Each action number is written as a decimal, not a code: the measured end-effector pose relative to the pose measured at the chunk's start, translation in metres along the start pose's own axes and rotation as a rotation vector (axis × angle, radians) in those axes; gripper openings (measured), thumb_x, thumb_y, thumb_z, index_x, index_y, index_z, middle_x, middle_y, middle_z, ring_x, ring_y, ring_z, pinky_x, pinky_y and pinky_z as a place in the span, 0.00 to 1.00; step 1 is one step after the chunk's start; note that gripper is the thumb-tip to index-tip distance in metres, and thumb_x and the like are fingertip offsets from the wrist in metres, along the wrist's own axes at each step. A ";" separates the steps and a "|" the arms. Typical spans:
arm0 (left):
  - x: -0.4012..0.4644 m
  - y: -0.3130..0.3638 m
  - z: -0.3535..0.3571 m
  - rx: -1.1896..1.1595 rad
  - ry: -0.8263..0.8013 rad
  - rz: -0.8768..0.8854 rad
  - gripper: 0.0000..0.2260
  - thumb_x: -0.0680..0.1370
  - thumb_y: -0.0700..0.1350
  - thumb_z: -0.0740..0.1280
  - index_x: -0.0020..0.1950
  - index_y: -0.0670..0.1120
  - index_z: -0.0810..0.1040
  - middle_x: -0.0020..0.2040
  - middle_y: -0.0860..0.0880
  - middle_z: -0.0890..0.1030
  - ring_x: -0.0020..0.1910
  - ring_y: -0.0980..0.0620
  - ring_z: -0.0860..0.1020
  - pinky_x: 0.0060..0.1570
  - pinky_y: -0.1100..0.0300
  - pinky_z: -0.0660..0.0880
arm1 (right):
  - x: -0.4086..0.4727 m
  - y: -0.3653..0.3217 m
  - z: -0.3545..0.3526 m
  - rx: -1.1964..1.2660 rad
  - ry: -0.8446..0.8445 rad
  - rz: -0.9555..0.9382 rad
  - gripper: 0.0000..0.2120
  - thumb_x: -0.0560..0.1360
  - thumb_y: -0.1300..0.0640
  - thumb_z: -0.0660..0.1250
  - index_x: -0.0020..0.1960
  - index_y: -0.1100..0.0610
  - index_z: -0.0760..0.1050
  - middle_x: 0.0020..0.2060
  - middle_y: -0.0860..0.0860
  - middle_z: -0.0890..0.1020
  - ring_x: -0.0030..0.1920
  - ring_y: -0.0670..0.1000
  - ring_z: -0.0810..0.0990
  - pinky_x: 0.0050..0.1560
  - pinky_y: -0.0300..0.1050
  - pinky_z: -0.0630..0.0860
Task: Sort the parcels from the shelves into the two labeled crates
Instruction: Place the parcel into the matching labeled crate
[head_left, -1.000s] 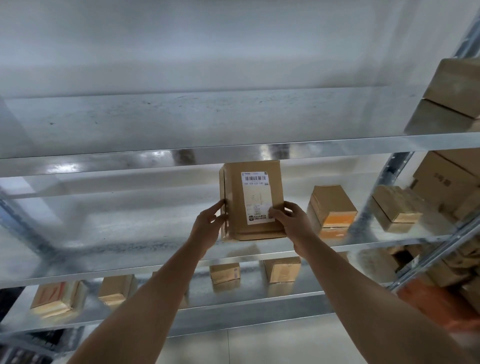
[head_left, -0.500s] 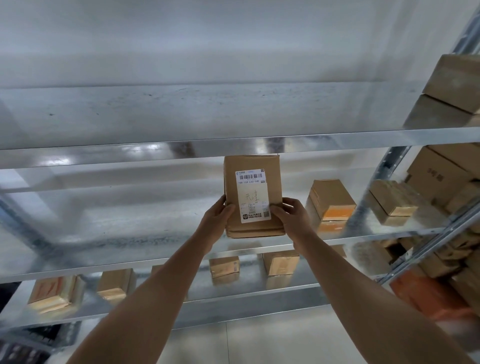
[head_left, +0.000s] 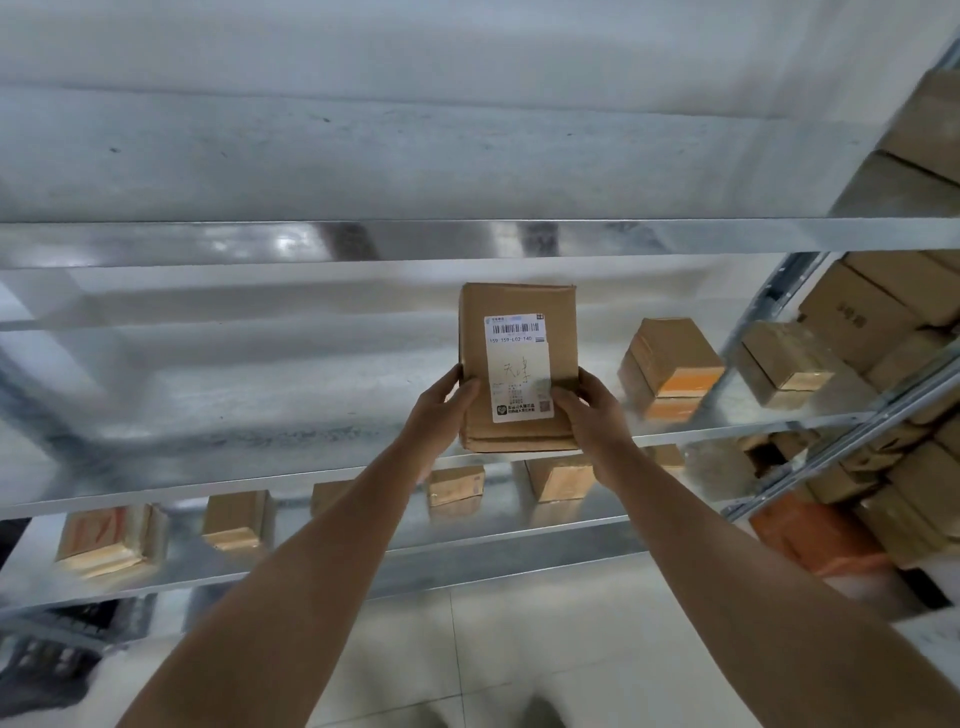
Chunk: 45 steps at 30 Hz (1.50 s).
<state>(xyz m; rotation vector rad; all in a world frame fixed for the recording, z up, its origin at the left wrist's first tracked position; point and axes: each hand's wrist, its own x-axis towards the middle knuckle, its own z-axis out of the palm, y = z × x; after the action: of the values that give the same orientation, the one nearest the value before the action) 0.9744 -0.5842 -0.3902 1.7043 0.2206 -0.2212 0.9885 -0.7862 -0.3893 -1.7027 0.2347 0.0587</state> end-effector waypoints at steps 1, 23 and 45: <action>-0.004 -0.002 -0.001 -0.008 -0.004 -0.009 0.20 0.84 0.52 0.60 0.76 0.55 0.69 0.63 0.50 0.82 0.58 0.51 0.80 0.63 0.48 0.76 | -0.004 0.000 0.003 -0.008 0.006 0.000 0.16 0.80 0.59 0.65 0.66 0.48 0.74 0.53 0.46 0.82 0.48 0.43 0.82 0.43 0.35 0.79; -0.228 -0.092 -0.068 -0.213 0.231 -0.193 0.17 0.86 0.56 0.52 0.64 0.50 0.76 0.51 0.53 0.82 0.47 0.57 0.79 0.42 0.60 0.74 | -0.202 0.058 0.095 -0.069 -0.134 0.046 0.16 0.81 0.53 0.64 0.67 0.54 0.72 0.51 0.47 0.80 0.49 0.48 0.80 0.46 0.42 0.79; -0.340 -0.238 -0.402 -0.263 0.263 -0.371 0.18 0.86 0.56 0.51 0.67 0.50 0.74 0.61 0.50 0.81 0.54 0.54 0.78 0.58 0.54 0.73 | -0.355 0.096 0.441 -0.101 -0.248 0.230 0.14 0.81 0.55 0.63 0.65 0.56 0.70 0.49 0.50 0.80 0.44 0.46 0.79 0.39 0.41 0.76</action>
<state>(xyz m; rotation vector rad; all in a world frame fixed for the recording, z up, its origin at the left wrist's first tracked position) 0.5909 -0.1589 -0.4676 1.4180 0.7323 -0.2293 0.6655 -0.3211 -0.4859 -1.7435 0.2442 0.4558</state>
